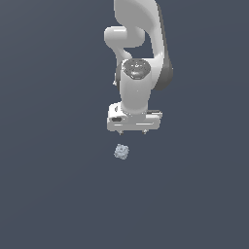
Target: Pick up the object and move it to a goal position.
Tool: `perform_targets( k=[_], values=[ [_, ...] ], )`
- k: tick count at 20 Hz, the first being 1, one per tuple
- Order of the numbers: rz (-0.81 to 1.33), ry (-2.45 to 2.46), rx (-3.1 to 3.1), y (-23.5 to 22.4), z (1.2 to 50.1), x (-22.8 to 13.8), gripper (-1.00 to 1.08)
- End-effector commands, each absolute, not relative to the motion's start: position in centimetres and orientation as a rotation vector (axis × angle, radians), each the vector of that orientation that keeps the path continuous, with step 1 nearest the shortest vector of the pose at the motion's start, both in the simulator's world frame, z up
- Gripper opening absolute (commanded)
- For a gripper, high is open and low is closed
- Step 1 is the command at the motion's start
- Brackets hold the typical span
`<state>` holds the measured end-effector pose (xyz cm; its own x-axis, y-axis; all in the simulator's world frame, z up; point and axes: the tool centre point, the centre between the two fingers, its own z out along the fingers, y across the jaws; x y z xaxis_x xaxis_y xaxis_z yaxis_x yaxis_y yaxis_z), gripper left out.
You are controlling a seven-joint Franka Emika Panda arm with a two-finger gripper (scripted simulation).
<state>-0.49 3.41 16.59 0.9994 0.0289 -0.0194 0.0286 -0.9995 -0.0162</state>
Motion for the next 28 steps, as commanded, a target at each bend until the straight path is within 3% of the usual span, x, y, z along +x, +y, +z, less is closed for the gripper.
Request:
perform_targets(
  k=[1,16,28],
  values=[
    [0.031,-0.045,-3.125,3.4,16.6,-0.5,1.0],
    [0.055,-0.09,-3.151,3.5,16.9,-0.7,1.0],
    [0.023,0.279,-3.129,0.6,12.2,1.2,1.0]
  ],
)
